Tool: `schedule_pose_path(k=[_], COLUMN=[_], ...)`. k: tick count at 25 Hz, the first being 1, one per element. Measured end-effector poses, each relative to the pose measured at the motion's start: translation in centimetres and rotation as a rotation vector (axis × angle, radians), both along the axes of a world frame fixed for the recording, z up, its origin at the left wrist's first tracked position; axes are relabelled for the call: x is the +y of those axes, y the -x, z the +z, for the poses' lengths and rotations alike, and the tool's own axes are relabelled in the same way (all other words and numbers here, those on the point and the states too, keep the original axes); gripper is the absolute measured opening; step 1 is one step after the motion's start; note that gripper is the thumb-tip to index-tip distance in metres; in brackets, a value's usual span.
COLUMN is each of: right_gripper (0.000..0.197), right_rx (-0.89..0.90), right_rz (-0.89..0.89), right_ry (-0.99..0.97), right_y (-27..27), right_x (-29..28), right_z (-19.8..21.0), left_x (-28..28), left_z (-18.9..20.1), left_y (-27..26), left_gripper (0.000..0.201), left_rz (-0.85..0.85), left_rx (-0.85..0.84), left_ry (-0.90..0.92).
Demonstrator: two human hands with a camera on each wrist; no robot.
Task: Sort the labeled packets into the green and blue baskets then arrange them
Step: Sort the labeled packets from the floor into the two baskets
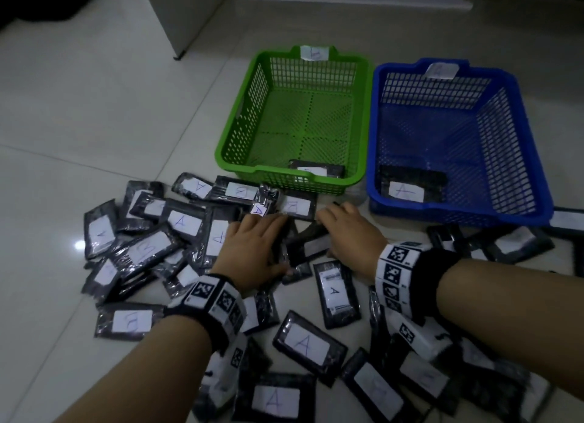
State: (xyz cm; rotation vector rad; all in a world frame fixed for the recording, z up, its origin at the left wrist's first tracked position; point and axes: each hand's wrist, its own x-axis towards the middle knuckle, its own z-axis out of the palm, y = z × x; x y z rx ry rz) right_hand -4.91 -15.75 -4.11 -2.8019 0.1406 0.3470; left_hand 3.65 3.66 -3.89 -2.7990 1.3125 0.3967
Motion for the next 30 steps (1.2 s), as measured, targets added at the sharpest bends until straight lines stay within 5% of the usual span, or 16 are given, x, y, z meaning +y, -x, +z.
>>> schedule_pose_path(k=[6, 8, 11, 14, 19, 23, 30], right_gripper=[0.025, 0.024, 0.028, 0.029, 0.021, 0.017, 0.020], right_rx=[0.003, -0.028, -0.102, -0.172, -0.326, -0.323, -0.313], right_rz=[-0.247, -0.328, -0.377, -0.412, -0.533, -0.702, -0.714], right_ry=[-0.269, -0.328, -0.406, -0.546, -0.750, -1.153, -1.212], right_y=[1.5, 1.8, 2.1, 2.3, 0.4, -1.0, -1.8], right_x=[-1.1, -1.0, -1.1, -1.3, -3.5, -4.8, -5.0], right_z=[1.9, 3.0, 4.9, 7.2, 9.5, 10.9, 10.6], left_x=[-2.2, -2.5, -2.3, -2.0, -2.2, -3.4, -5.3], left_z=[0.4, 1.2, 3.8, 7.4, 10.2, 9.6, 7.3], left_y=[0.1, -0.4, -2.4, -4.4, -6.1, -5.6, -5.2], left_gripper=[0.113, 0.096, 0.041, 0.025, 0.024, 0.030, 0.023], left_rz=[0.085, 0.085, 0.103, 0.087, 0.206, 0.207, 0.235], left_rx=[-0.020, 0.018, 0.395, 0.594, 0.506, 0.489, 0.362], left_ry=[-0.126, -0.057, 0.201, 0.372, 0.740, 1.042, 1.103])
